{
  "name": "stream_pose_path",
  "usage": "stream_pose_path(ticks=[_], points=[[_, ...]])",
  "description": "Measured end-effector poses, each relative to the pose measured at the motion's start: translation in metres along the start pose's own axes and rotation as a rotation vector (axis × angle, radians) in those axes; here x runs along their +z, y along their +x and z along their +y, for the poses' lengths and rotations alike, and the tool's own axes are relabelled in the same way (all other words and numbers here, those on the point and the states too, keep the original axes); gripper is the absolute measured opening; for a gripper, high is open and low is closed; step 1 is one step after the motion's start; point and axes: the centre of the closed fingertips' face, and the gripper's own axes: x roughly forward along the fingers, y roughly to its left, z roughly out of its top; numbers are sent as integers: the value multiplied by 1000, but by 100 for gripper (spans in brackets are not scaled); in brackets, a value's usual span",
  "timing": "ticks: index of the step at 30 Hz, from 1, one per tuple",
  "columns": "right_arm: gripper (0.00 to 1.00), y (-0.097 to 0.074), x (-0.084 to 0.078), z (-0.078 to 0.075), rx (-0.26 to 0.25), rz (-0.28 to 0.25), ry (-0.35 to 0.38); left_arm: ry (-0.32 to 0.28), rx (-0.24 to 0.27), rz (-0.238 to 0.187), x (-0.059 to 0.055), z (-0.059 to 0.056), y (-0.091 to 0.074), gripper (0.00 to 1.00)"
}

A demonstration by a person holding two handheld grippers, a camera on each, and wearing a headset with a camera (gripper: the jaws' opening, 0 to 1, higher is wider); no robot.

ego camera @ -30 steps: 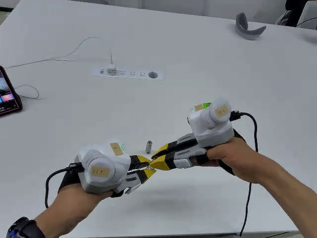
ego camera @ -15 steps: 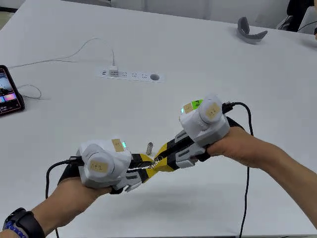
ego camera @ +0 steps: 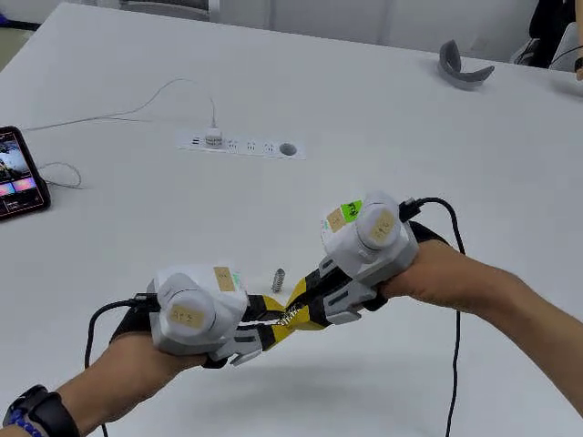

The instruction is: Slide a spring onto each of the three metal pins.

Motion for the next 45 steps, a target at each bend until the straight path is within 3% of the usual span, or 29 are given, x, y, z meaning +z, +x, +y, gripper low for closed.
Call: stream_pose_path(ticks=[10,22,32,36,45], points=[[12,-7,-11,-2,-26,0,35,-34,21,1,-7,-1,-1,19],[12,-12,-37,-8,-61,27,91,-112,91,15,-28,10,-13,29],[12,-17,-62,-23,-124,55,163,-180,151,30,-47,19,-25,37],[12,-19,-76,-33,-170,95,184,-213,184,35,-56,25,-32,40],[12,-20,-97,-46,-193,126,230,-277,254,40,-74,40,-49,51]])
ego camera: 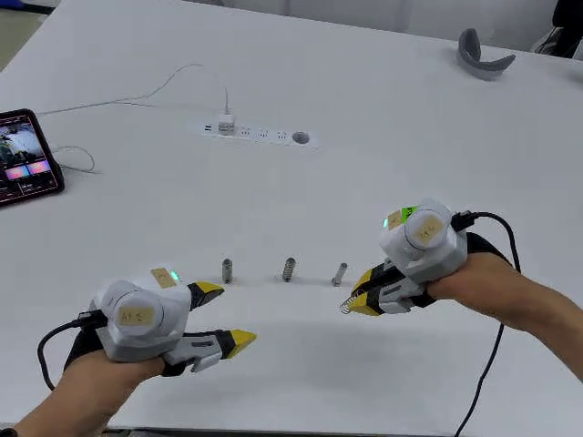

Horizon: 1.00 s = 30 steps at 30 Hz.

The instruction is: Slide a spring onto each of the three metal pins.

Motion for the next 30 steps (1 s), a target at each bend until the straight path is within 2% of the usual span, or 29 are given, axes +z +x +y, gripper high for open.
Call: stream_pose_path(ticks=[4,13,23,30], points=[[12,1,-6,-10,-17,20,39,-28,27,5,-6,9,-5,54],[12,-1,-8,-40,-70,12,116,-91,76,1,-15,22,-14,62],[12,2,-4,-65,-89,13,135,-143,107,7,-25,30,-20,69],[12,6,-1,-74,-88,16,124,-161,118,14,-29,32,-22,72]])
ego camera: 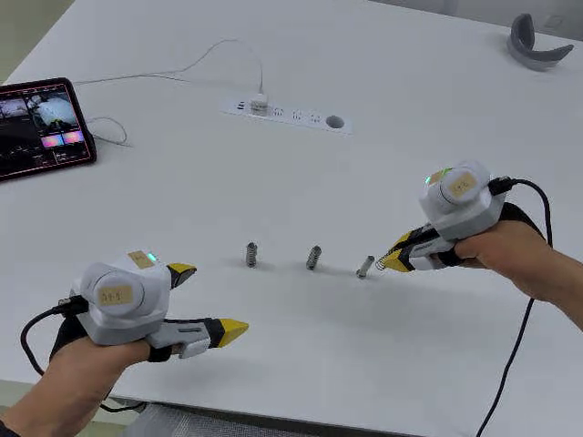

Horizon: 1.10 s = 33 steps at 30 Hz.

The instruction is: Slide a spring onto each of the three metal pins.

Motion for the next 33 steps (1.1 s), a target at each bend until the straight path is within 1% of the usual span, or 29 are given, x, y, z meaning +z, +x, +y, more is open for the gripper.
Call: stream_pose_path(ticks=[6,10,15,18,25,33], points=[[12,4,5,-5,1,-4,-6,-9,6,6,-1,-1,-1,74],[12,6,8,-6,4,-3,-9,-12,3,13,-4,-2,0,75],[13,12,9,-7,9,1,-14,-21,5,14,-4,-1,-2,75],[13,15,10,-5,15,10,-22,-25,9,15,-4,1,-2,75],[13,18,7,-1,19,35,-37,-28,11,15,-4,2,-3,75],[13,20,7,-1,15,39,-48,-25,1,17,-3,-3,-2,75]])
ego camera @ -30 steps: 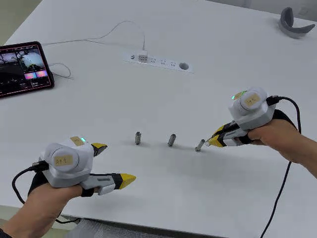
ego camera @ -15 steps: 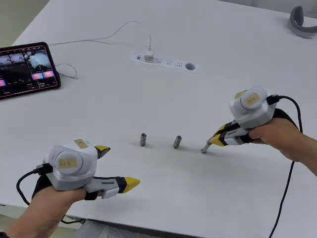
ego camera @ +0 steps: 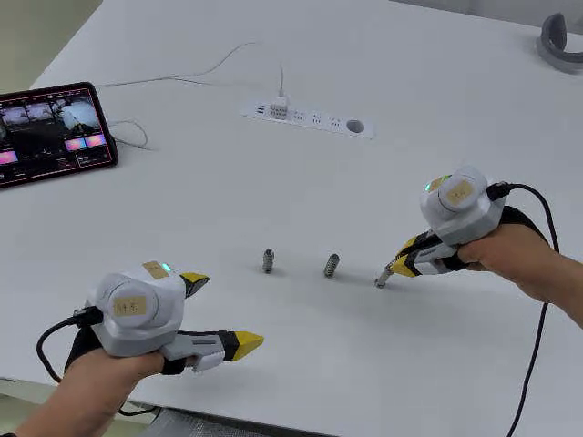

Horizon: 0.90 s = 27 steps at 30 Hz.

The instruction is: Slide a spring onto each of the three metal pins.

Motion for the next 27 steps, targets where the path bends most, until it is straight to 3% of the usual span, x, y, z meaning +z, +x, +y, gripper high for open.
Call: stream_pose_path(ticks=[27], points=[[13,28,-8,0,9,34,-32,-14,15,9,-7,3,-8,74]])
